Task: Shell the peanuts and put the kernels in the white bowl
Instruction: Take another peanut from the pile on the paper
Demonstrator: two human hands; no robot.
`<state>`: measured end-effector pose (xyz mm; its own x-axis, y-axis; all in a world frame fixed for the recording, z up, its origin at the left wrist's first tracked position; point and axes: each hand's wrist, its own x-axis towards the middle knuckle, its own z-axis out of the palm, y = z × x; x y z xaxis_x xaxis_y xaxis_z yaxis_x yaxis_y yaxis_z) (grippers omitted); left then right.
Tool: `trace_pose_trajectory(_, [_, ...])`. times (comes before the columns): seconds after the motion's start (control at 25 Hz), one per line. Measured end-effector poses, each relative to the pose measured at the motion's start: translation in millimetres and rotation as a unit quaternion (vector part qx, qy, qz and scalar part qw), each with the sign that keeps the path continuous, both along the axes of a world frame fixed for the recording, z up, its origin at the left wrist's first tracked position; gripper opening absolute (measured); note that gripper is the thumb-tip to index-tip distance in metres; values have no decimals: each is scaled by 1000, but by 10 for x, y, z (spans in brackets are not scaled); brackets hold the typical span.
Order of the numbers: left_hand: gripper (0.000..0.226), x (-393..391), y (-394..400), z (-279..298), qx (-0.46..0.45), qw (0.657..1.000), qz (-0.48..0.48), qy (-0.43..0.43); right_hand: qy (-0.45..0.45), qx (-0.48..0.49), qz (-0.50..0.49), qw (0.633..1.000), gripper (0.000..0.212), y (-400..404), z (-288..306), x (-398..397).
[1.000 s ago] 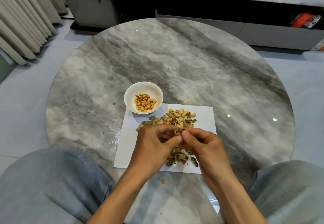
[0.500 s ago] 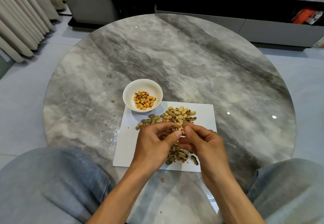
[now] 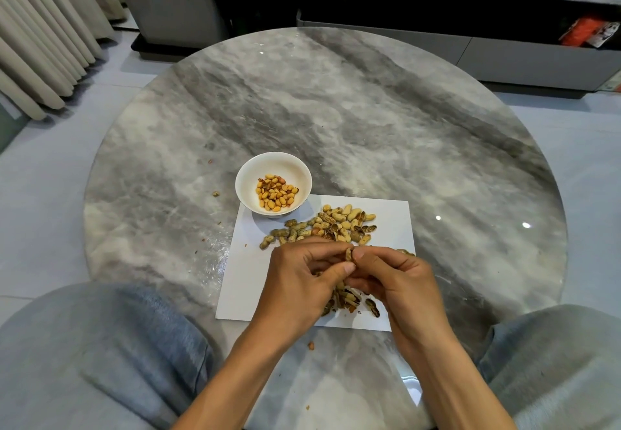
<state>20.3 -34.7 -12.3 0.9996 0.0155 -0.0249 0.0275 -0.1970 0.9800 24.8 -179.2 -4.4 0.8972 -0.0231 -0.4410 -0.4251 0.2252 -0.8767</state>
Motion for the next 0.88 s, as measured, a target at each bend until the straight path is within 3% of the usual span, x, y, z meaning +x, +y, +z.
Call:
trace_pose_trajectory(0.36, [29,-5,-15,-14,116,986,24,-118,-65,-70,1,995,16,38,56,17])
trace_pose_trajectory(0.68, [25,9,-54,-79,21,998,38,-42,-24,-43,-71,996,23,99,28,25])
trace_pose_trajectory(0.88, [32,55,-23,-85,-3,999,23,-23,-21,-6,-42,999,11,73,12,30])
